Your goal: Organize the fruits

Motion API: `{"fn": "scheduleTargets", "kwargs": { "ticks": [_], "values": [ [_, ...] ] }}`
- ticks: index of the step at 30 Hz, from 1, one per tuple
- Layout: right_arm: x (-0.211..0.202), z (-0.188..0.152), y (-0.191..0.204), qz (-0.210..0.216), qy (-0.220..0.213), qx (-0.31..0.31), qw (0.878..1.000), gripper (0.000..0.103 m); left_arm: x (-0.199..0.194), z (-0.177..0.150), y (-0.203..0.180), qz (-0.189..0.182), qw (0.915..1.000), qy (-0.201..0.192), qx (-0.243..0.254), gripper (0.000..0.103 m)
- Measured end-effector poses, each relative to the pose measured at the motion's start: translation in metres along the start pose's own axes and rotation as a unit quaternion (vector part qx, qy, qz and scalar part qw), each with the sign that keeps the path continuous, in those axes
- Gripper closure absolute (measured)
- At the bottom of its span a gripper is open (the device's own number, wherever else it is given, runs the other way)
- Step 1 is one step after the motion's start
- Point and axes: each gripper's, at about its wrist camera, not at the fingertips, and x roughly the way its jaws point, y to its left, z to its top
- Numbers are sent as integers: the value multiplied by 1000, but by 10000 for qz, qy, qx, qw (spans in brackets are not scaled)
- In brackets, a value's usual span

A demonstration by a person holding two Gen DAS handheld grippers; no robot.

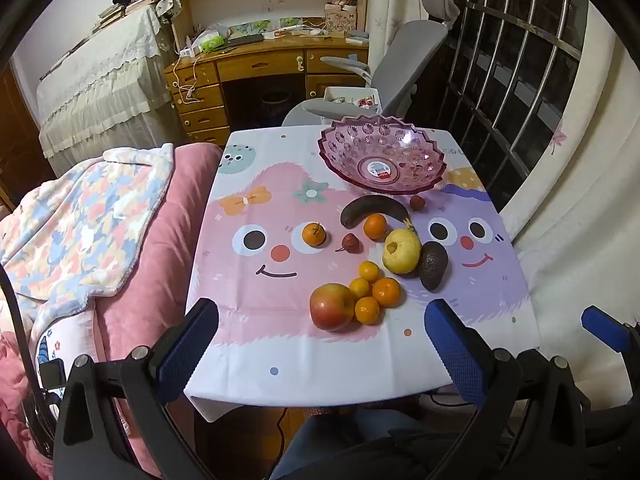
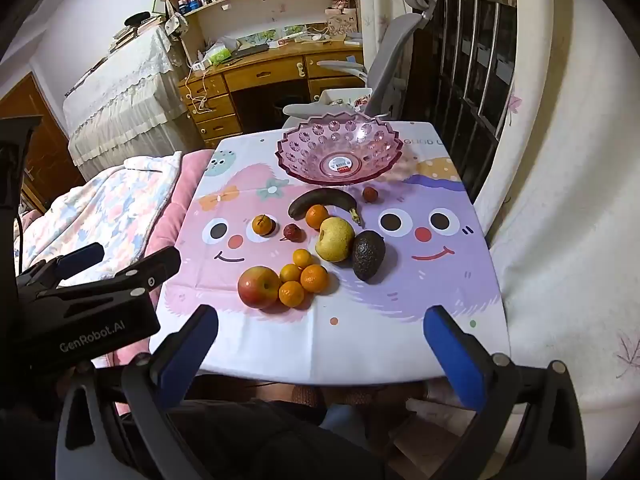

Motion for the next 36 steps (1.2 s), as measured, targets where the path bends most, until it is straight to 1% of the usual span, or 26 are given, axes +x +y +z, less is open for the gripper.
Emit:
{"fn": "scheduleTargets", "kwargs": {
  "ticks": [8,14,18,36],
  "values": [
    [-2,-1,-1,0,-15,-6,10000,0,0,1,0,30,10000,-45,-6,1],
    [-2,-1,-3,13,-21,-8,10000,0,-5,4,1,64,9999,-85,-19,1],
    [-2,-2,-4,14,-31,-7,10000,0,-14,0,0,118,9998,-140,-43,1],
    [-1,-1,-5,26,-6,2,10000,0,-15,-1,0,127,9998,-149,-40,1]
  ]
}}
